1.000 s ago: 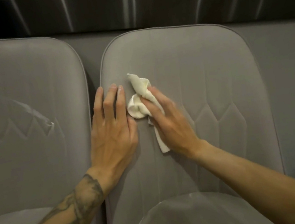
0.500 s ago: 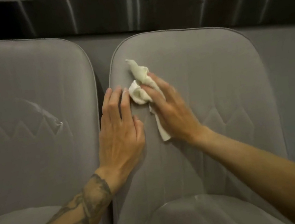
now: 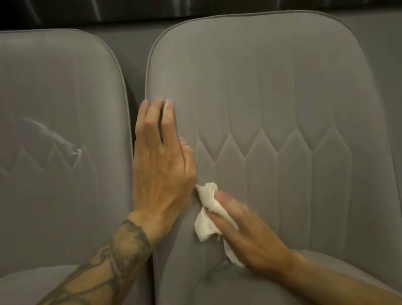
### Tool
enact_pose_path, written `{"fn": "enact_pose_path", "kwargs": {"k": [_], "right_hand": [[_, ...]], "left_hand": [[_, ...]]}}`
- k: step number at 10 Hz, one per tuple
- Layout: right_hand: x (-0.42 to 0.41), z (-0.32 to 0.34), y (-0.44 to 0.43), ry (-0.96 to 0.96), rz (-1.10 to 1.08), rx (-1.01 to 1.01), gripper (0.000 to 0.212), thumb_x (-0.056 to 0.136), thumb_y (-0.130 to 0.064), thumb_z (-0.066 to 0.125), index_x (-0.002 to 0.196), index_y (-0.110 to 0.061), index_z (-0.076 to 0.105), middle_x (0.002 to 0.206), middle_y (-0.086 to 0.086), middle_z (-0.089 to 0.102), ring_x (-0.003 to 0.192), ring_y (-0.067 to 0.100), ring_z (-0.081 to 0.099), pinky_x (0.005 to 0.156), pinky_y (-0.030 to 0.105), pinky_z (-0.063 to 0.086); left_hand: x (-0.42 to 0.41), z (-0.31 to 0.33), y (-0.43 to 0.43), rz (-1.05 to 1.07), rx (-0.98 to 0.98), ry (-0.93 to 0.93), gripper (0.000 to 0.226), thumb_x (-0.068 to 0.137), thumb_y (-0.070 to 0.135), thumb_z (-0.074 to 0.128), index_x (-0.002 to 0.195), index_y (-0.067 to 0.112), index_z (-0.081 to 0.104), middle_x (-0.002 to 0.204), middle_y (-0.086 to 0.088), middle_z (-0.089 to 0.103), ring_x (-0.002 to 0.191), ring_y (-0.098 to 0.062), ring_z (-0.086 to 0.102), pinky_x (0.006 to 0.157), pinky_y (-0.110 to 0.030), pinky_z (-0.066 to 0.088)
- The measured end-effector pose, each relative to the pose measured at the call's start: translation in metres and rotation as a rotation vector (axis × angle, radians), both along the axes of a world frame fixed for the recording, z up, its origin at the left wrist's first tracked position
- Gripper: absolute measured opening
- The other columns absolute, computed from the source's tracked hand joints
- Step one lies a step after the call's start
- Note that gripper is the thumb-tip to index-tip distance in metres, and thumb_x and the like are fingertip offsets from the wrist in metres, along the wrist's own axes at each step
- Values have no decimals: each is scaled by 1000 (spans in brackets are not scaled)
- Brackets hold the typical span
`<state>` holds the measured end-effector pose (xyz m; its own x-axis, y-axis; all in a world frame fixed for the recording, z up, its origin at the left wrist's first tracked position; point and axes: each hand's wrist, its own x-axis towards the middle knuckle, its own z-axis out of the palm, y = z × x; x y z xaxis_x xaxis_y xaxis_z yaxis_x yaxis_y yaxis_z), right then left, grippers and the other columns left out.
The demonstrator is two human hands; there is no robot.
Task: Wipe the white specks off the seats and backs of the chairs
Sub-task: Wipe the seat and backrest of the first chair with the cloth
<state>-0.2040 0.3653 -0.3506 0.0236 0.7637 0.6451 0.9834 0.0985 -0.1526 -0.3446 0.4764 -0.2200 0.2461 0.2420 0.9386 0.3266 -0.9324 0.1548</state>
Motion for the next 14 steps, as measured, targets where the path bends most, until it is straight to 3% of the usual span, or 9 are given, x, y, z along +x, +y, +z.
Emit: {"fn": "enact_pose_path", "kwargs": {"k": [1,2,3,4,5,7,9,11,14], "right_hand": [[4,44,4,-45,-3,179,44,104,-57,40,146,-59,28,152,-41,25,143,-14,22,119,19,23],[7,115,23,5,-197,404,47,109,-38,36,154,-28,34,164,-4,25,151,14,23,122,36,28],[-3,97,27,-38,-161,360,47,109,-20,37,155,-14,32,165,10,16,154,24,15,124,37,21],[-8,38,6,-95,13,196,46,111,-32,27,154,-45,18,164,-25,1,153,2,3,123,18,5],[-13,23,-13,-98,-18,64,45,111,-36,25,148,-60,15,160,-36,2,150,-6,2,122,16,5],[0,175,31,-77,-193,418,50,103,-10,43,153,-11,37,162,15,25,149,31,27,121,45,28],[-22,296,82,-132,-211,421,44,97,-18,45,139,-12,51,145,13,43,119,29,52,96,30,43],[-68,195,57,-444,73,182,44,96,-5,53,140,-5,54,147,19,47,138,33,43,115,39,33],[-67,250,85,-312,-201,307,42,97,-16,48,139,-9,52,142,16,46,126,31,47,105,38,39]], "left_hand": [[1,0,2,-1,7,0,60,95,4,48,153,-4,36,157,-22,33,154,-39,25,124,-49,30],[0,1,3,-9,-1,-1,60,94,4,50,152,-4,36,157,-23,34,154,-39,25,123,-49,31],[-1,3,0,-1,-13,22,58,95,5,49,151,-5,38,156,-24,36,153,-40,26,126,-47,28],[-8,6,-2,6,-15,87,58,97,6,49,153,-5,36,158,-22,34,154,-40,25,126,-46,26],[-22,8,3,-2,9,171,59,100,8,50,156,-1,34,162,-18,31,155,-35,24,128,-43,23],[-55,17,21,11,129,372,64,104,27,45,162,7,27,168,-10,25,157,-26,22,128,-48,22],[-78,14,45,132,83,407,66,106,44,35,162,11,28,169,-7,27,158,-23,20,129,-49,13],[-82,7,52,123,34,387,59,106,44,40,151,6,43,152,-14,43,146,-34,36,124,-50,25],[-111,-28,55,108,142,545,69,107,46,38,161,5,29,169,-10,24,160,-26,14,130,-46,12]]}}
